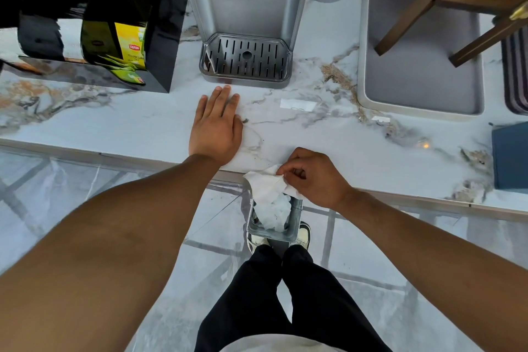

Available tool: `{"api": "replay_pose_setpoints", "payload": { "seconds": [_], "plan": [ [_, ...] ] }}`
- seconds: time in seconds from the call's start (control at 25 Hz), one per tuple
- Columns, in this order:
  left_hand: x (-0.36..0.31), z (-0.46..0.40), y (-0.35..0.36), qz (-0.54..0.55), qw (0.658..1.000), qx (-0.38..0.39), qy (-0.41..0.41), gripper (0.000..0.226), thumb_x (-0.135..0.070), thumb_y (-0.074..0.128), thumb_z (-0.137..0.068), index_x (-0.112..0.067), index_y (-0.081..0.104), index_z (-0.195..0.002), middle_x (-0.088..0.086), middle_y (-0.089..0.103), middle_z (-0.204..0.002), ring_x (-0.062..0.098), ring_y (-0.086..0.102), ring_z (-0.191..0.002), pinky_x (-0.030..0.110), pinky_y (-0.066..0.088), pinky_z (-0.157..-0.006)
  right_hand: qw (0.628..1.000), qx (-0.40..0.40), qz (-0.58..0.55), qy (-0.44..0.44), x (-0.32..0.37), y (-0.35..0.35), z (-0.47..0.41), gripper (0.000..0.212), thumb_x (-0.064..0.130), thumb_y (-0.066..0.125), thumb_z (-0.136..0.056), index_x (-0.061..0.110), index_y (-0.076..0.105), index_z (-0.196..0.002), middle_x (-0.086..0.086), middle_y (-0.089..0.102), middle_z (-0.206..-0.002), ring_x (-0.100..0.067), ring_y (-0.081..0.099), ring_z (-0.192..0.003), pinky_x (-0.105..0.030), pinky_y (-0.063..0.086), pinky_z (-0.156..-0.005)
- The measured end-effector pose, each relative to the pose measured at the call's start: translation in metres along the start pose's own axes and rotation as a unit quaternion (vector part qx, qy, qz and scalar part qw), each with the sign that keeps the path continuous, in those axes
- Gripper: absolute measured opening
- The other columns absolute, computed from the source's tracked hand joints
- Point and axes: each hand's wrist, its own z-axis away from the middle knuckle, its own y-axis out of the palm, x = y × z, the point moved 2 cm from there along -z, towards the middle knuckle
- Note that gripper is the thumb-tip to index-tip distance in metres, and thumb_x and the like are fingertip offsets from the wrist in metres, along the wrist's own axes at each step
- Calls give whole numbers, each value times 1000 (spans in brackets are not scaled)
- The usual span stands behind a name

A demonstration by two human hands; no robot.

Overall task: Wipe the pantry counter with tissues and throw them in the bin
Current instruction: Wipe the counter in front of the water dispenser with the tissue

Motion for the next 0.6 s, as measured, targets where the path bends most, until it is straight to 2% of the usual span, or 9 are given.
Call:
{"api": "replay_pose_setpoints", "payload": {
  "seconds": [0.16, 0.2, 0.28, 0.36, 0.48, 0.6],
  "plan": [
    [-2, 1, 0, -2, 1000, 3, 1, 53, -31, 28, -102, -11, 38, -150, 11, 27, -163, 26, 17, -153, 47, 12, -126, 996, 91, -16, 4, 7, 5, 20, 18, 3, 70, -87, 18, 79, -90, -2, 63, -84, -8, 56, -58, -23, 44, -60],
    [-2, 1, -1, 3, 1000, 1, 1, 53, -31, 28, -102, -10, 38, -150, 11, 27, -163, 26, 18, -153, 47, 12, -126, 996, 90, -27, 9, 10, 4, 17, 17, 3, 71, -86, 18, 80, -89, -3, 64, -83, -10, 58, -59, -26, 46, -60],
    [-2, 1, -2, 10, 1000, 2, 1, 55, -31, 26, -101, -10, 39, -149, 11, 28, -163, 27, 19, -153, 47, 13, -126, 998, 24, -61, 24, 16, -6, -3, 17, 2, 73, -84, 17, 79, -88, -8, 65, -84, -13, 58, -61, -28, 48, -62],
    [-2, 2, -3, 6, 1000, 6, 5, 56, -32, 24, -100, -10, 39, -149, 12, 28, -163, 28, 19, -153, 48, 13, -126, 994, -63, -78, 32, 19, -22, -33, 16, 1, 74, -83, 14, 79, -90, -8, 66, -84, -7, 57, -59, -29, 49, -64],
    [0, 0, -4, 1, 1000, 16, 8, 52, -28, 31, -101, -10, 37, -150, 12, 26, -163, 28, 18, -153, 48, 13, -125, 989, -145, -25, 26, 23, -35, -77, 17, 3, 70, -85, 13, 79, -95, 5, 62, -85, -3, 59, -65, -26, 50, -73],
    [-1, 0, -4, 7, 1000, 12, 6, 55, -29, 30, -101, -7, 32, -151, 12, 28, -163, 29, 20, -153, 49, 14, -125, 981, -190, 32, 17, 27, -36, -103, 21, 4, 63, -87, 14, 79, -96, -2, 64, -92, -12, 62, -79, -20, 46, -81]
  ]
}}
